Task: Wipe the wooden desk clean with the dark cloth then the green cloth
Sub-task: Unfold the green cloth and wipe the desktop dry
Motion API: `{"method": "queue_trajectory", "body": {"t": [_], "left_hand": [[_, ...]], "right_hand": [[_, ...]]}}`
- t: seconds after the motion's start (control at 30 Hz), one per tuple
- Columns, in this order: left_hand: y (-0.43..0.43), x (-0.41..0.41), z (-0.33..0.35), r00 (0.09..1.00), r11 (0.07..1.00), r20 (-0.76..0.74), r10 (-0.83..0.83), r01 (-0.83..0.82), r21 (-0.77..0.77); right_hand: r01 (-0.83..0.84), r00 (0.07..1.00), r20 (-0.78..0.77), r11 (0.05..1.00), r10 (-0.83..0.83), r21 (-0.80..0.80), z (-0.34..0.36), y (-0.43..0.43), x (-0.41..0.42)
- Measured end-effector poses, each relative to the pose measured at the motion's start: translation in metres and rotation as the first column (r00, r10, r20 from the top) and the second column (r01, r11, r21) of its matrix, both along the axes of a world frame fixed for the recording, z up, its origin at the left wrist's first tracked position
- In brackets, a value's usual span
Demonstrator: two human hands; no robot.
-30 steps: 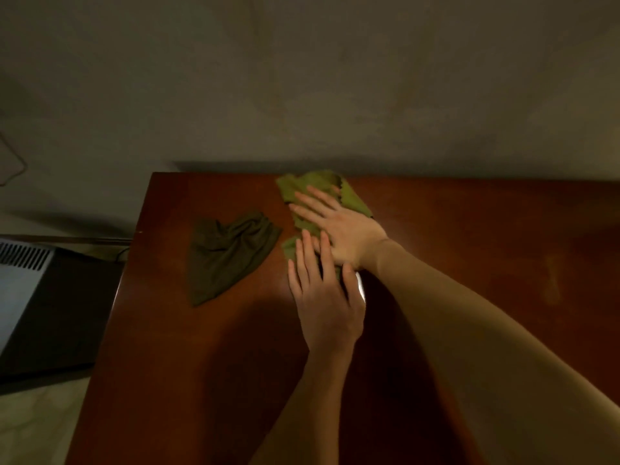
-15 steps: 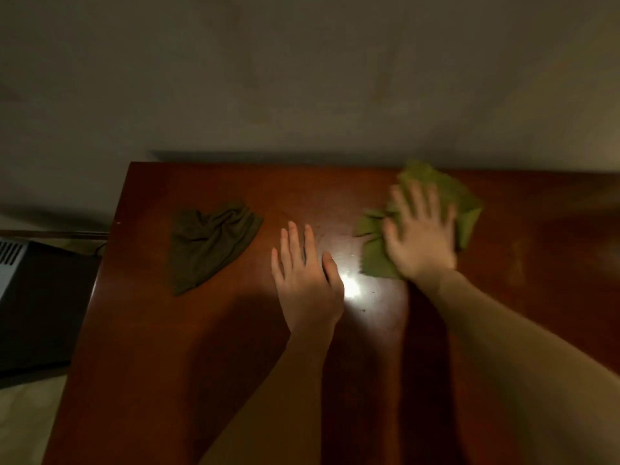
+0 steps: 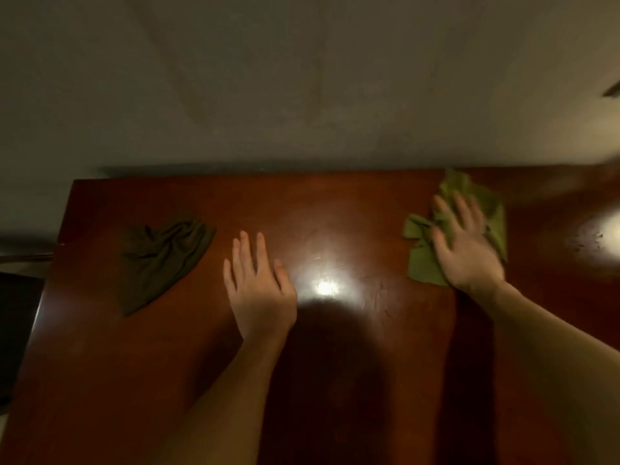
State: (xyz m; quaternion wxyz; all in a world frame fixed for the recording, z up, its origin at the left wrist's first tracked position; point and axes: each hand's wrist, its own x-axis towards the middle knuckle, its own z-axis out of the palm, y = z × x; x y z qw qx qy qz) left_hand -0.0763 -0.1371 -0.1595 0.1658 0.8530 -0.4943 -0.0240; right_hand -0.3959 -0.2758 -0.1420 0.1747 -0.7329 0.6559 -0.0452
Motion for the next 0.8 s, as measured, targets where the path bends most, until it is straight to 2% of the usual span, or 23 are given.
{"method": "queue_trajectory", "body": {"t": [0.1, 0.17, 0.33, 0.43, 0.53, 0.6, 0.7, 0.8], "left_hand": [[-0.001, -0.002, 0.002, 1.0, 1.0, 0.018, 0.001, -0.002, 0.011], [0.0, -0.002, 0.002, 1.0, 1.0, 0.026, -0.001, 0.0, 0.014], [-0.001, -0.002, 0.002, 1.0, 1.0, 0.03, 0.004, -0.005, 0.018], [-0.002, -0.002, 0.003, 1.0, 0.999, 0.016, 0.012, -0.013, 0.051], [-0.002, 0.001, 0.004, 1.0, 0.997, 0.015, -0.007, 0.006, 0.078], [-0.002, 0.002, 0.004, 1.0, 0.998, 0.016, 0.0, -0.001, 0.066], [-0.001, 0.0, 0.008, 1.0, 0.996, 0.0, -0.004, 0.004, 0.09], [-0.003, 0.0, 0.01, 1.0, 0.996, 0.013, -0.005, 0.004, 0.087]], "right_hand": [[0.224, 0.972, -0.076, 0.975, -0.223, 0.01, 0.002, 0.012, -0.014], [0.26, 0.962, -0.09, 0.966, -0.258, 0.006, 0.0, 0.012, 0.013], [-0.109, 0.992, -0.062, 0.993, 0.107, -0.035, -0.007, 0.022, 0.133], [-0.333, 0.943, -0.012, 0.943, 0.333, -0.013, -0.006, 0.045, 0.2], [-0.471, 0.876, 0.121, 0.882, 0.468, 0.001, -0.008, 0.039, 0.191], [-0.394, 0.909, 0.14, 0.919, 0.394, -0.025, -0.013, 0.024, 0.14], [-0.086, 0.994, 0.06, 0.996, 0.086, -0.008, -0.011, 0.013, 0.028], [0.133, 0.99, -0.046, 0.991, -0.133, 0.013, -0.001, 0.04, -0.083]]}}
